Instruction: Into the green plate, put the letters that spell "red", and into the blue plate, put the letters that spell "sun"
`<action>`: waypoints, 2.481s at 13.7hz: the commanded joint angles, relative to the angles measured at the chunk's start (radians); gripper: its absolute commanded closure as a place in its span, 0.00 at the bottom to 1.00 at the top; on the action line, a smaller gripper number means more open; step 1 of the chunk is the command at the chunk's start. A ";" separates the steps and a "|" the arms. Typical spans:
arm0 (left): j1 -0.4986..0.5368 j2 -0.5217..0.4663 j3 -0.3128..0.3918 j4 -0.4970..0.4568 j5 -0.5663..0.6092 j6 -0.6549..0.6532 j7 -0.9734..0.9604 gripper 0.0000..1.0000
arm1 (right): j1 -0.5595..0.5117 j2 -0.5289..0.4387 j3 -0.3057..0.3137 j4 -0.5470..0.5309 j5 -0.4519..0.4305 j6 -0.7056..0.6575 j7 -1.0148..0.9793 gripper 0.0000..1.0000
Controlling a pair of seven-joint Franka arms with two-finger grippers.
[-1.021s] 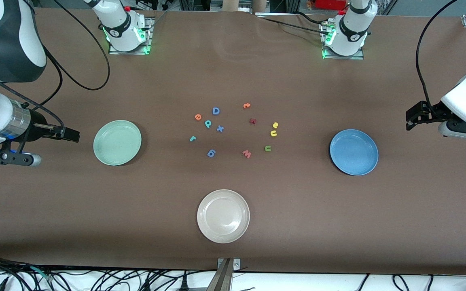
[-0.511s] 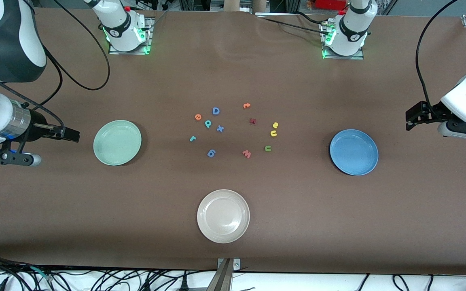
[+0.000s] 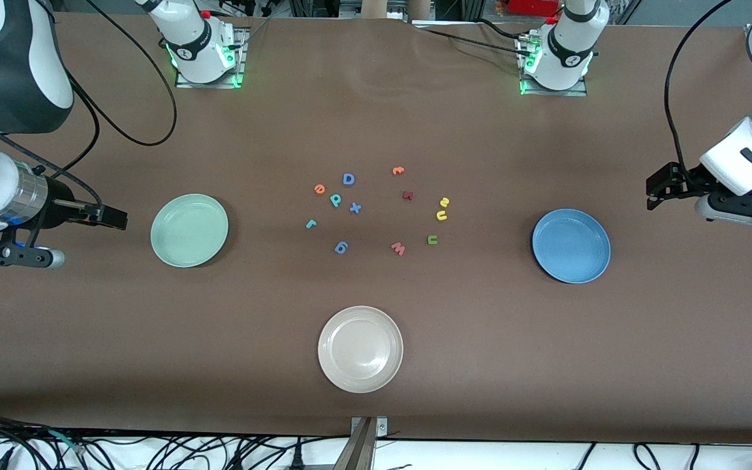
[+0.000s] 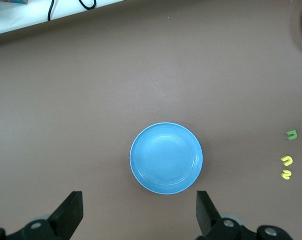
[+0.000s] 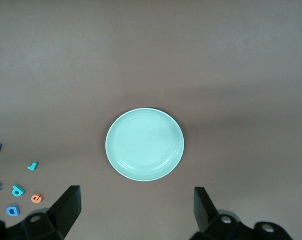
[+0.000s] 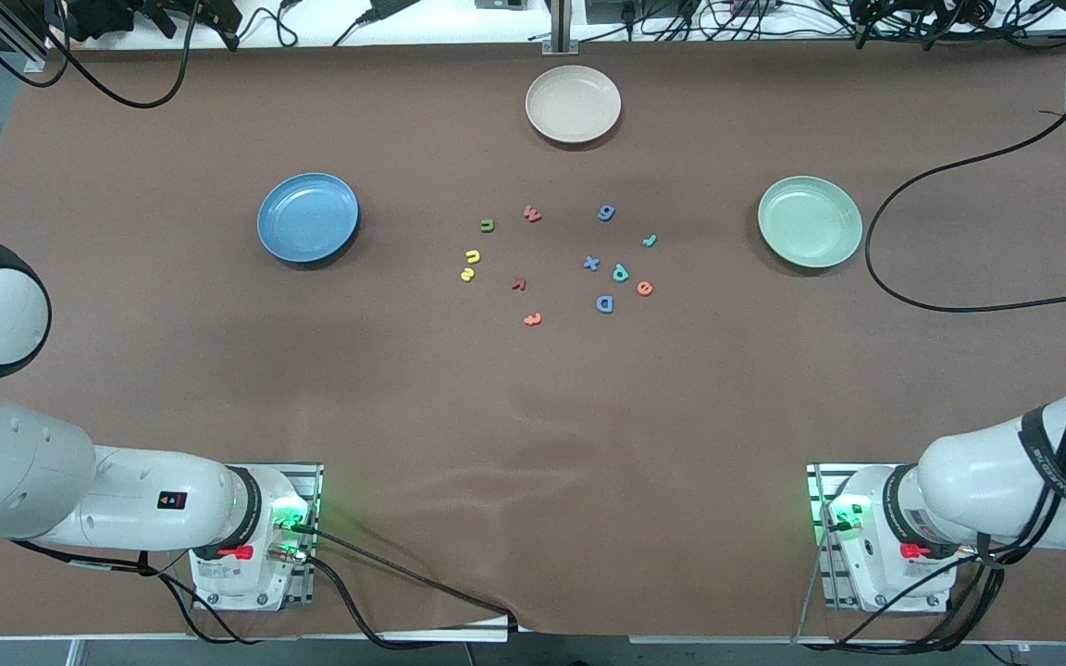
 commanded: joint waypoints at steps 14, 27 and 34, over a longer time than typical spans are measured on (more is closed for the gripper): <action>0.046 0.036 0.005 0.019 -0.031 0.008 0.014 0.00 | -0.009 -0.009 0.005 -0.005 -0.014 -0.010 -0.001 0.00; 0.048 0.045 0.005 0.019 -0.031 0.007 0.014 0.00 | -0.007 -0.007 0.005 -0.005 -0.043 -0.008 -0.001 0.00; 0.046 0.045 0.005 0.019 -0.029 0.007 0.012 0.00 | -0.010 -0.007 -0.029 -0.005 -0.043 0.000 0.001 0.00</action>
